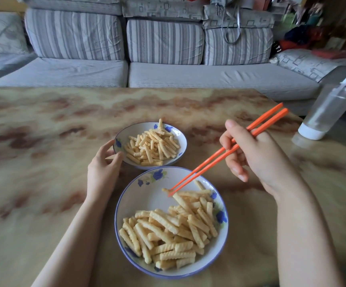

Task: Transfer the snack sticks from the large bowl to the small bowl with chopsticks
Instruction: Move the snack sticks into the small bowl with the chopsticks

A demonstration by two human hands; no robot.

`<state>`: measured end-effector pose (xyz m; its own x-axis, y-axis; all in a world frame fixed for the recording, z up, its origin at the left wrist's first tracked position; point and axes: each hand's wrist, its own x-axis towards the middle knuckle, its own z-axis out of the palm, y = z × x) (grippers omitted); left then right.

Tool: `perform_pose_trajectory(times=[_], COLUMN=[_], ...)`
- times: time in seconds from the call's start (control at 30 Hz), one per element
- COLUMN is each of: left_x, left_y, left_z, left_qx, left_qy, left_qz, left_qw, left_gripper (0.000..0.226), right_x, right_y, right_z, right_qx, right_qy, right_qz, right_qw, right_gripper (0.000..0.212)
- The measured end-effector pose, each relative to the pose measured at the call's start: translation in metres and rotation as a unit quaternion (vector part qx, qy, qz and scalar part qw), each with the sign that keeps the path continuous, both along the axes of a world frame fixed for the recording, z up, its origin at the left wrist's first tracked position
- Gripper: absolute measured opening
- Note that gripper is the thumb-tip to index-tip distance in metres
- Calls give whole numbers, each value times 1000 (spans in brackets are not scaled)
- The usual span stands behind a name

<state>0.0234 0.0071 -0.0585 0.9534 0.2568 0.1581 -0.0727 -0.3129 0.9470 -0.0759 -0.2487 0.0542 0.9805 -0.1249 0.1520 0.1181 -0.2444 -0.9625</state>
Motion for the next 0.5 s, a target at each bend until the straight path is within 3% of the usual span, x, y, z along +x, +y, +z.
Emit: perform_pose_trajectory(times=[0.3, 0.5], left_x=[0, -1], left_y=[1, 0], left_z=[-1, 0], left_qx=[0, -7], left_qy=[-1, 3], left_qz=[1, 2], left_qw=[1000, 1000], left_gripper=[42, 42], right_x=[18, 32], right_y=[22, 42], right_z=[-8, -20], right_qx=[176, 228], right_qy=[-85, -105], right_qz=[-98, -149], right_qw=[976, 956], right_gripper=[44, 41])
